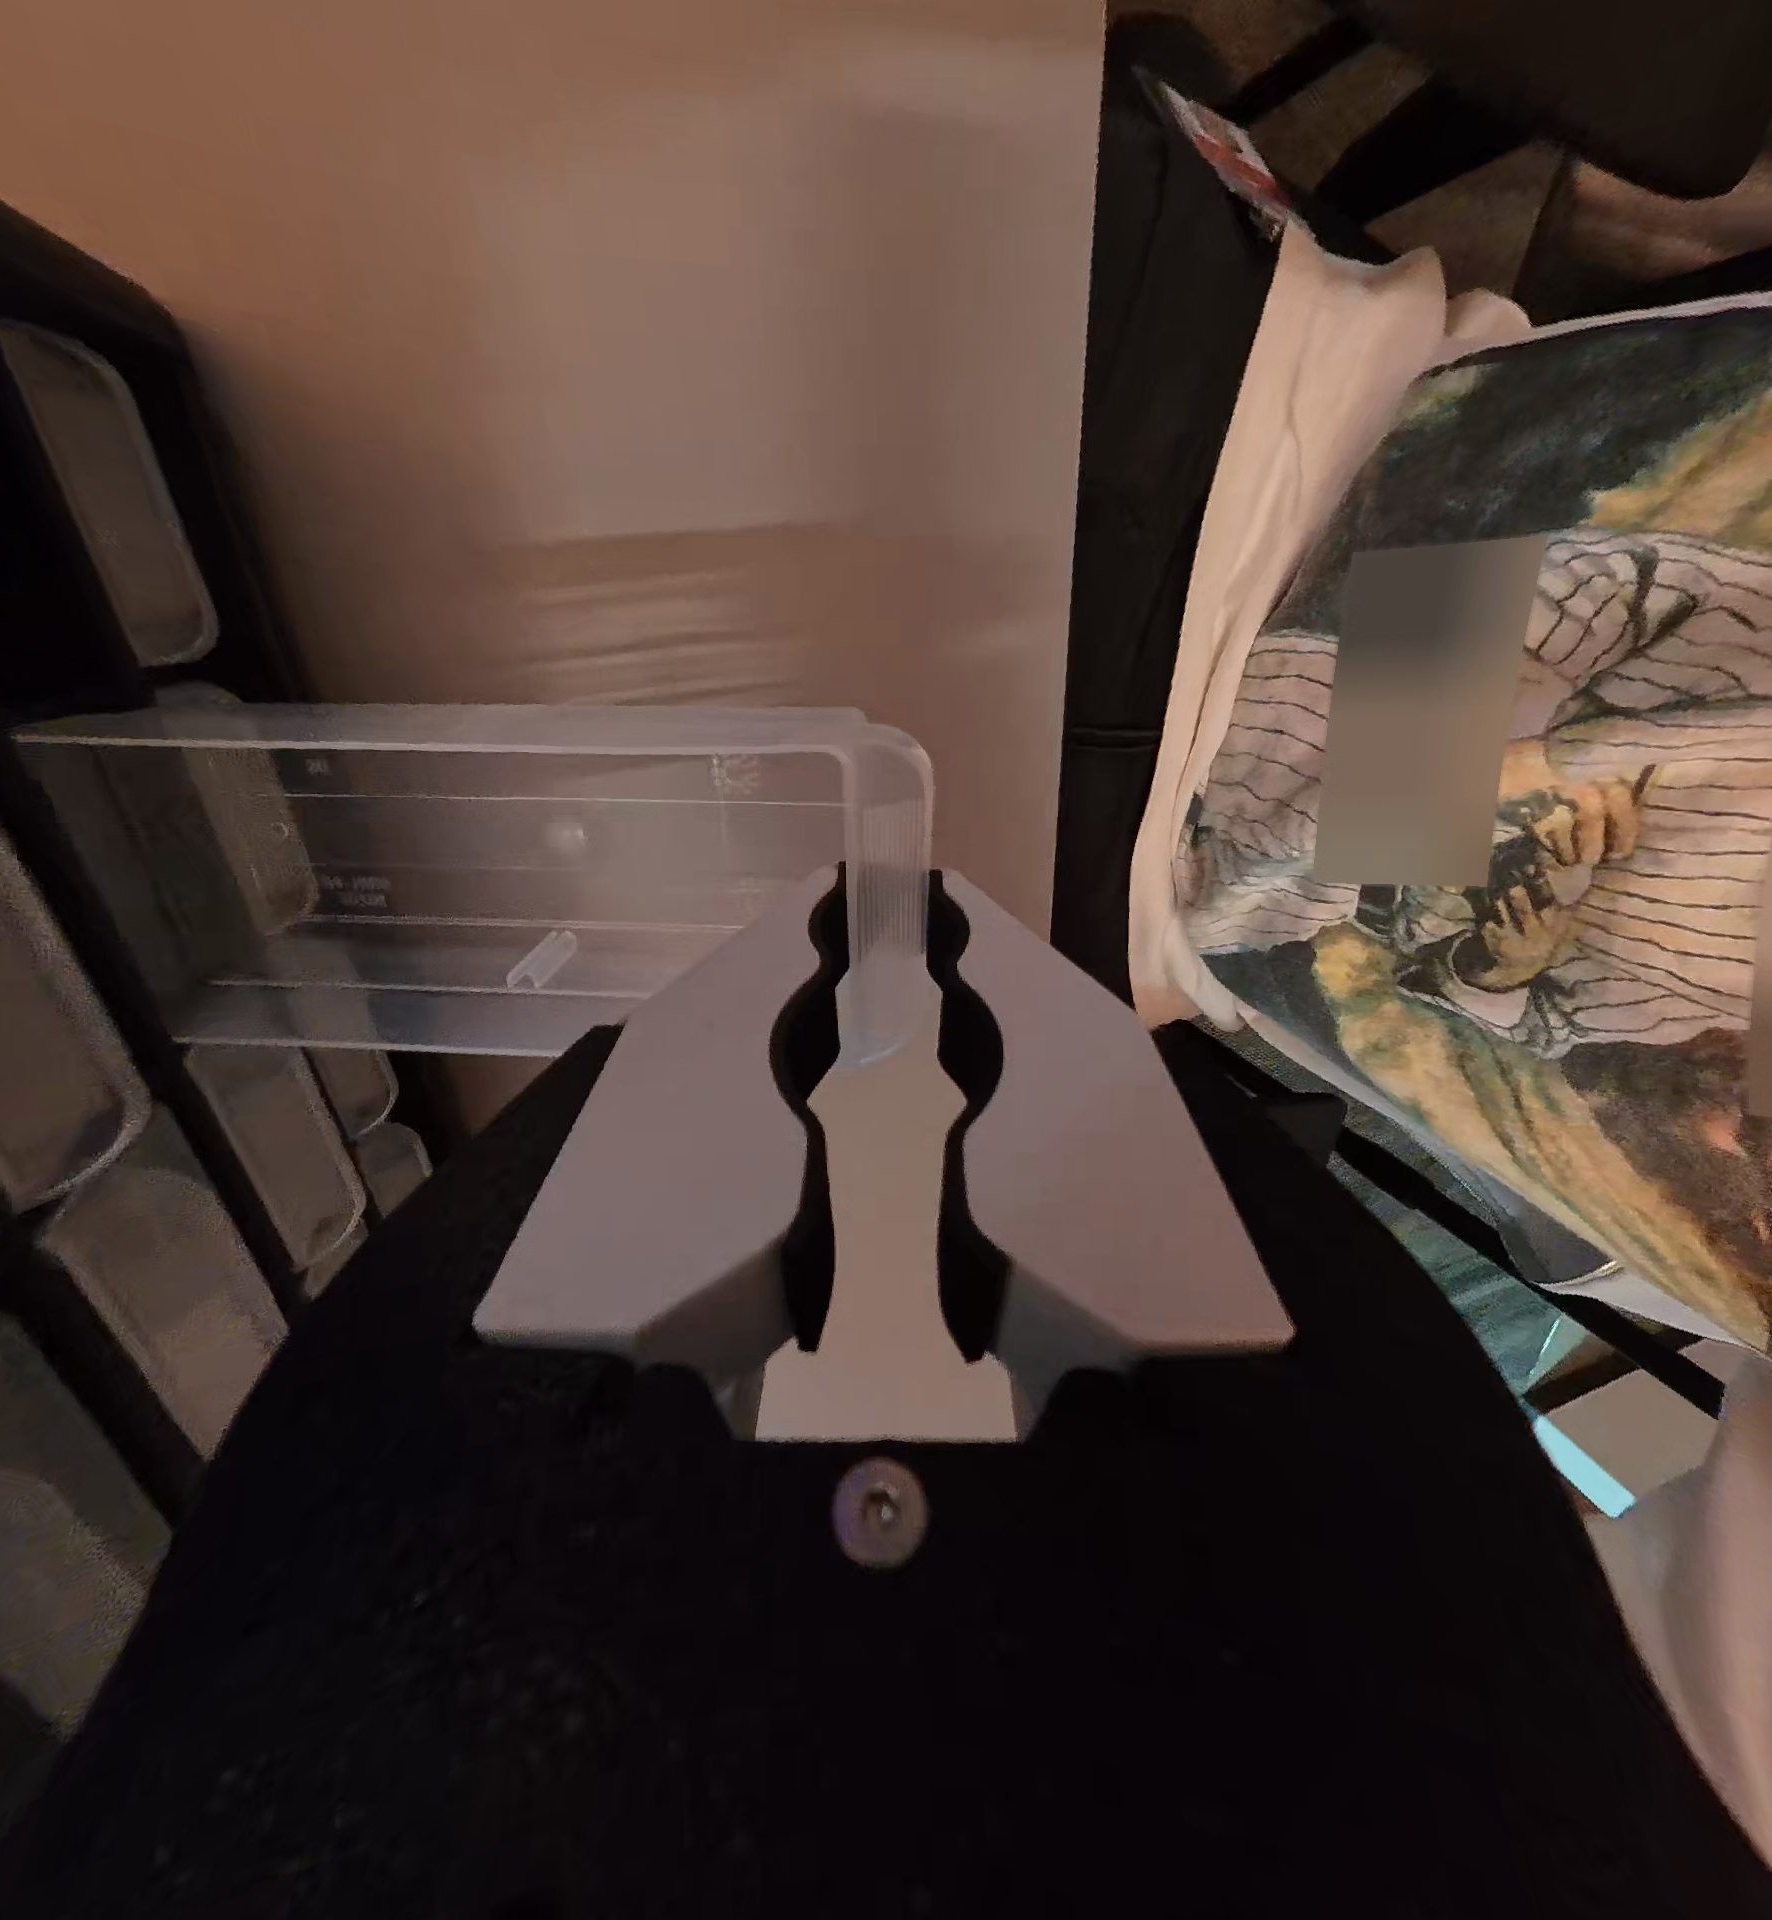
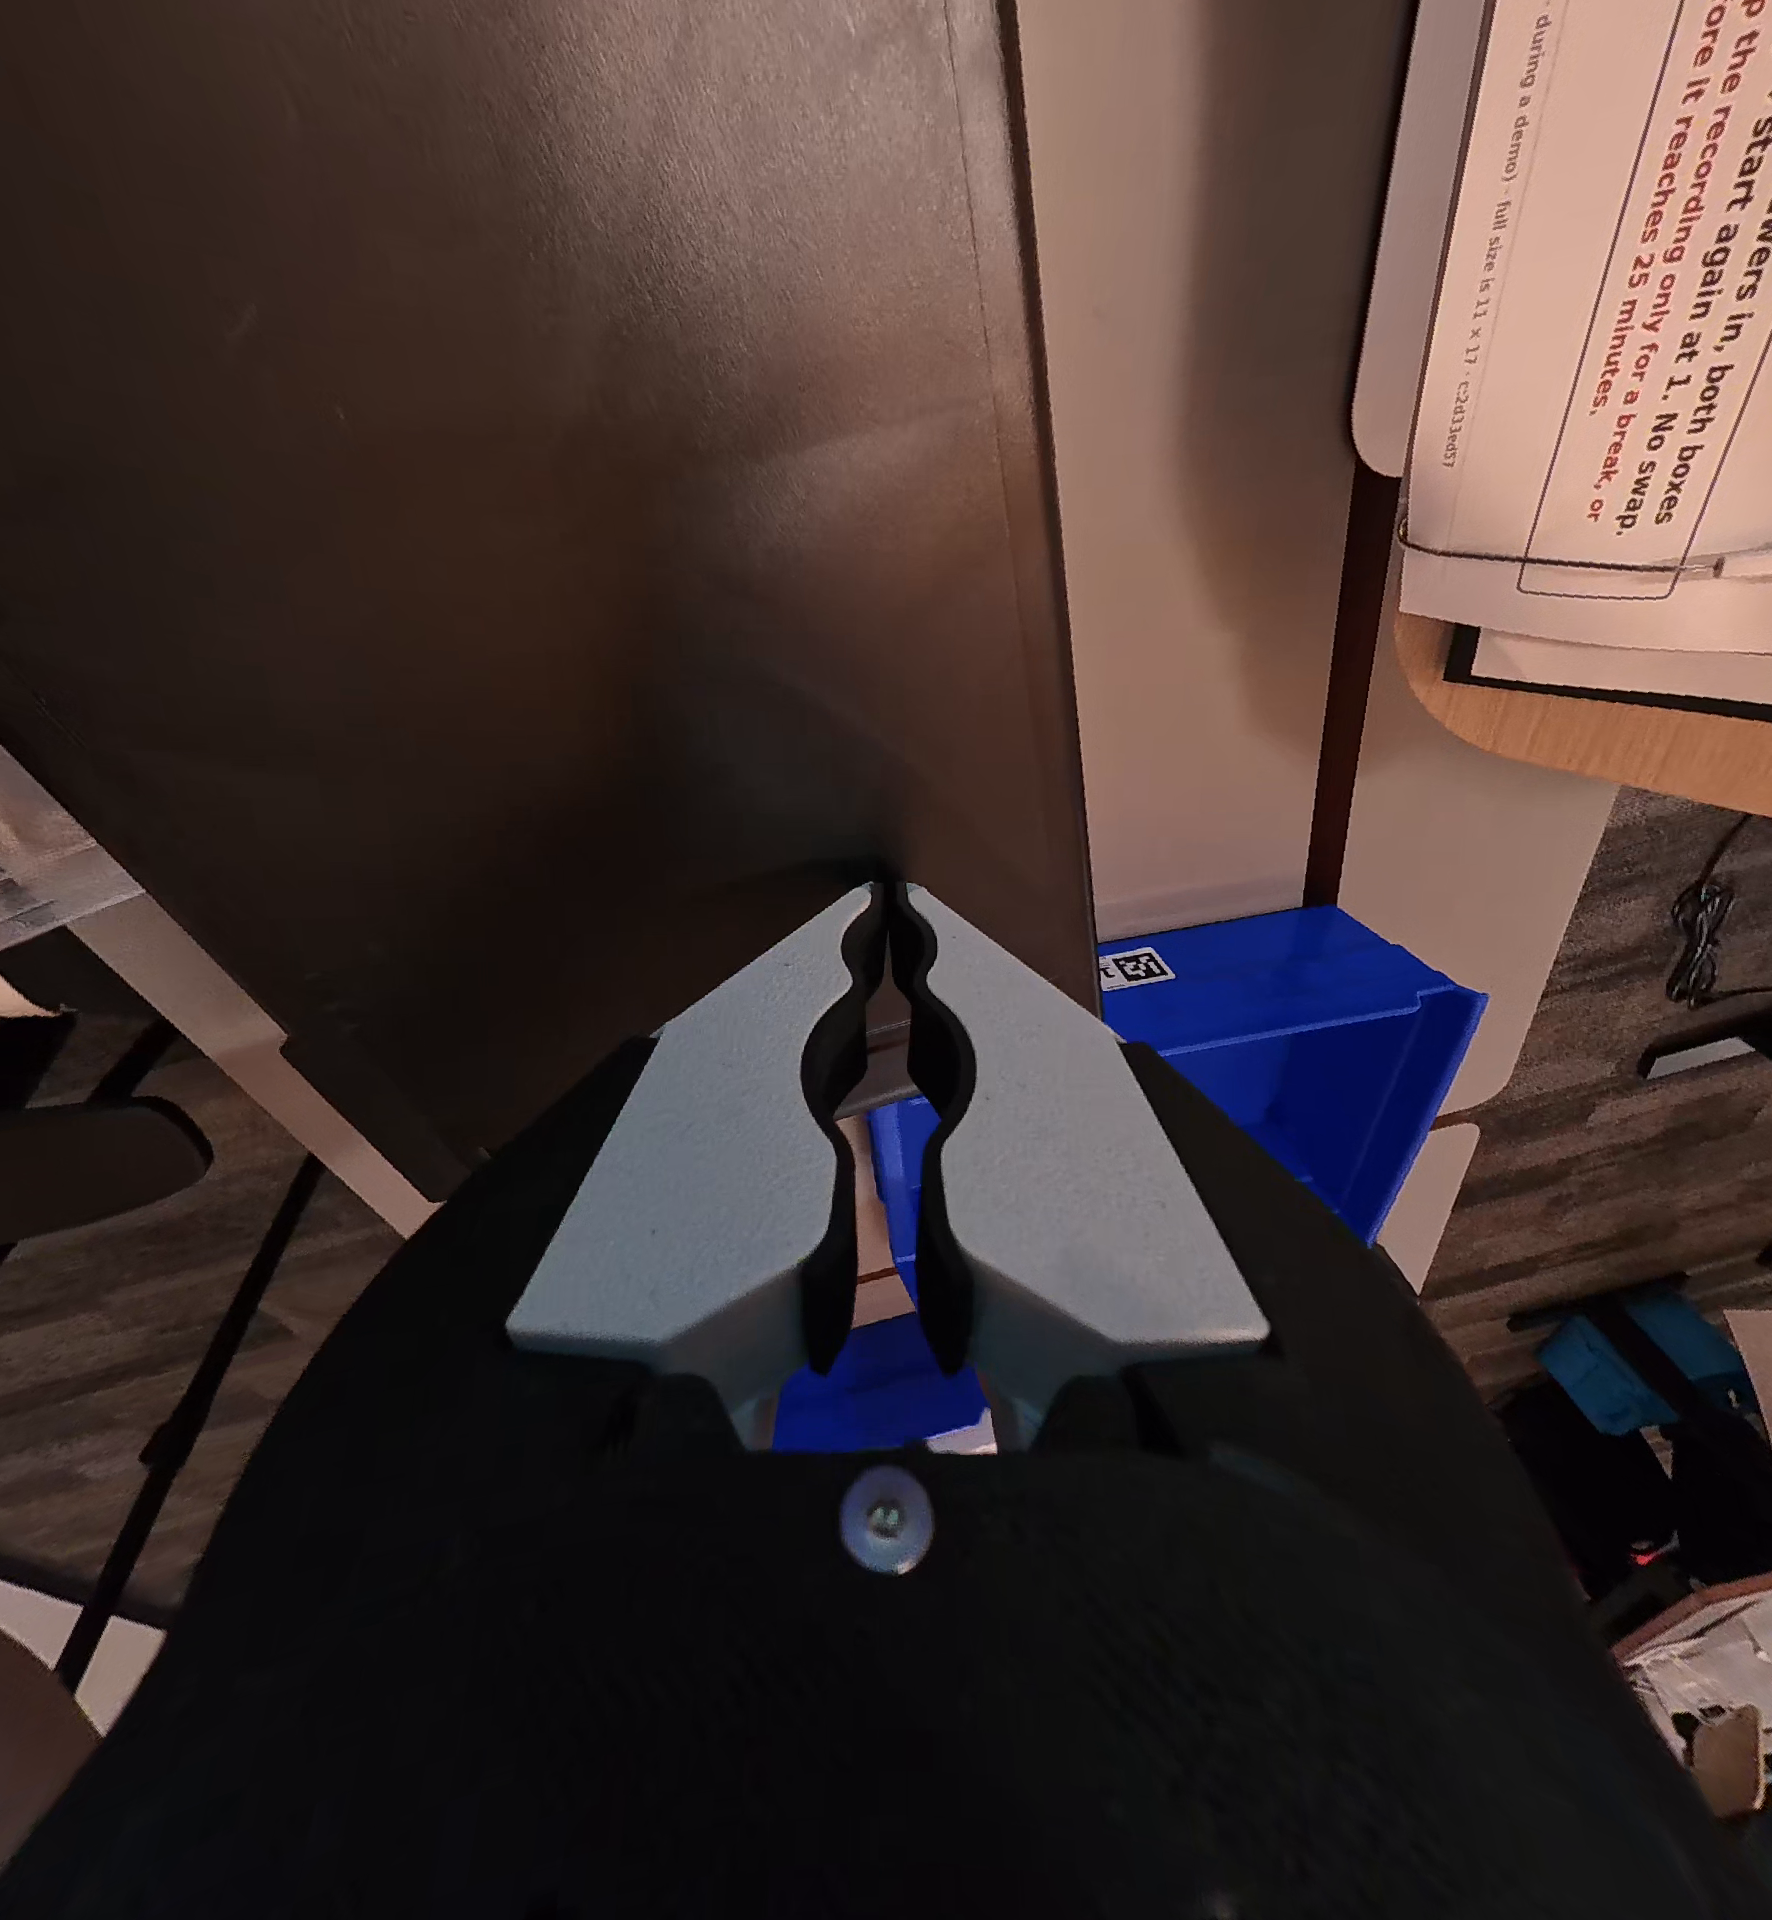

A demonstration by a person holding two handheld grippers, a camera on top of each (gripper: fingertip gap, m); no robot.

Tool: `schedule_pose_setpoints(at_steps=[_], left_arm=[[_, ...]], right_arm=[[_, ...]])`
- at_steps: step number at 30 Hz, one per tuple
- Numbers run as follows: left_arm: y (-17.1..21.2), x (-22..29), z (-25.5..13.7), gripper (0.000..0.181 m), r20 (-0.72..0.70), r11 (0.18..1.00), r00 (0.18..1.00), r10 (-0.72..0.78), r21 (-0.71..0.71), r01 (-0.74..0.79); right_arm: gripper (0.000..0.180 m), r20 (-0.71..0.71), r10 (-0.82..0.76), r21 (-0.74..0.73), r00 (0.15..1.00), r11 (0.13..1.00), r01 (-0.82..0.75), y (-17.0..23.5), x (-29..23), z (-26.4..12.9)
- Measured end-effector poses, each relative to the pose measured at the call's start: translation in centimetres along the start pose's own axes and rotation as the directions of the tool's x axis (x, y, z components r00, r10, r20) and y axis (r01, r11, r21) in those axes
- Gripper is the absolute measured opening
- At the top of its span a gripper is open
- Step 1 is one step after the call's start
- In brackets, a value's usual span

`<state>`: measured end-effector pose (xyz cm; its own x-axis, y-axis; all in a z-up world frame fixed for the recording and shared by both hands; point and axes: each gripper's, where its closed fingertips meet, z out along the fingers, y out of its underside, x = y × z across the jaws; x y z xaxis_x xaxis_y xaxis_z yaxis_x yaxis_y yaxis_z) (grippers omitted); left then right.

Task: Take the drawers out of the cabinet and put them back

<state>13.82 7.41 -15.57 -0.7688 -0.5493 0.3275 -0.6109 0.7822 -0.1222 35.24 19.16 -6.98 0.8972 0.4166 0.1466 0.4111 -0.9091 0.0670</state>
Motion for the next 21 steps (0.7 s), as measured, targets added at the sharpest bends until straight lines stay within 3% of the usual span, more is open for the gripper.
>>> schedule_pose_setpoints(at_steps=[8,14,21], left_arm=[[0.0,-1.0,0.1,0.011,0.046,1.0,0.999,-0.021,-0.016,0.022],[0.3,-1.5,1.7,0.011,0.235,0.997,0.972,0.023,-0.073,-0.006],[1.0,-3.8,3.3,0.011,0.343,0.999,0.939,0.007,-0.046,0.01]], right_arm=[[0.0,0.012,0.006,0.016,1.0,1.0,-0.006,0.0,0.0,0.0],[0.0,0.005,0.005,0.015,1.0,1.0,-0.005,0.0,0.0,0.0],[0.0,0.002,0.003,0.001,1.0,1.0,-0.003,0.0,0.0,0.0]])
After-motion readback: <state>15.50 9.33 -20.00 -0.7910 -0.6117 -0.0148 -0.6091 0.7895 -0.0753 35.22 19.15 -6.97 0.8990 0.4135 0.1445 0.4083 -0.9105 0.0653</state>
